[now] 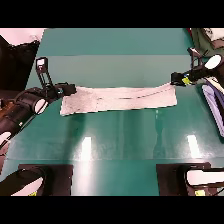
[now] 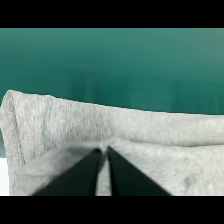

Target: Fold the shirts.

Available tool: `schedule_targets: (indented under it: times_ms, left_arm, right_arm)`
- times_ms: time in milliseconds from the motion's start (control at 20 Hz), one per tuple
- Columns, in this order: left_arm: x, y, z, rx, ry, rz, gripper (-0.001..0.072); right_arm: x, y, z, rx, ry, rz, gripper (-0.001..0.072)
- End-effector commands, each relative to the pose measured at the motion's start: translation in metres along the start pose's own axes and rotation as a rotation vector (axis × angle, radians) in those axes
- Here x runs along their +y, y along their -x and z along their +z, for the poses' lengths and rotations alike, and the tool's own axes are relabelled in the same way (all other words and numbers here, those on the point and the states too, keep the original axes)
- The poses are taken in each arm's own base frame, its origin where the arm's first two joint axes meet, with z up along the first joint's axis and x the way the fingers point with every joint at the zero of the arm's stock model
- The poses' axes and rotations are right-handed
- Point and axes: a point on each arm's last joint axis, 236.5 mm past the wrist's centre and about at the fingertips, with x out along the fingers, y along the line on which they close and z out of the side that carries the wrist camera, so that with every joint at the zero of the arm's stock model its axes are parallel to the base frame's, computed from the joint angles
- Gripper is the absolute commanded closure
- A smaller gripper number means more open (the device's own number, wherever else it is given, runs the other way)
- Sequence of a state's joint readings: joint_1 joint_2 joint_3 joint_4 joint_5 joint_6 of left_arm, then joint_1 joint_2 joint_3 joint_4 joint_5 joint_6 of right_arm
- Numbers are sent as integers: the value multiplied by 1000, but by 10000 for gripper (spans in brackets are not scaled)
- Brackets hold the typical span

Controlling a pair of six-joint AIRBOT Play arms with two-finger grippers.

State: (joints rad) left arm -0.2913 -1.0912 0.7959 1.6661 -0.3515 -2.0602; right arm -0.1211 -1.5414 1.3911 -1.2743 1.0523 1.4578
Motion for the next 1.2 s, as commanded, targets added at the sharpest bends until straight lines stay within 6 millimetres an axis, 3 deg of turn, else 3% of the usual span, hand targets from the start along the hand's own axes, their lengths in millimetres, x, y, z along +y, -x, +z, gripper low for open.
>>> schedule_targets:
  times_ms: [0,100,250,300,350,400,600,750,950,1100,1150]
  left_arm:
    - [1,-8,0,9,2,5,249]
    - [-3,-2,14,9,-8,15,251]
    - [-10,10,37,13,-1,26,254]
    - [-11,14,39,28,7,33,422]
    - [-11,16,40,38,6,39,648]
    - [-10,18,40,48,-11,44,675]
    - [-8,19,23,119,-7,56,675]
    - [-5,21,14,160,-4,66,675]
    - [-7,22,8,186,20,59,675]
    - [-6,24,-2,227,31,69,683]
    - [-8,24,-6,244,48,60,683]
  right_arm:
    - [-3,-2,7,-20,-13,2,222]
    - [-11,7,2,0,-62,34,221]
    - [-29,14,-29,132,-120,130,221]
    - [-36,13,-41,184,-154,182,221]
    - [-40,12,-49,223,-182,231,221]
    - [-46,8,-55,251,-218,276,221]
    - [-57,-13,-66,299,-283,356,221]
    - [-44,-30,-64,303,-297,420,222]
    - [-26,-52,-76,361,-264,433,228]
    - [-10,-64,-65,316,-226,428,289]
    - [-4,-66,-57,285,-233,439,421]
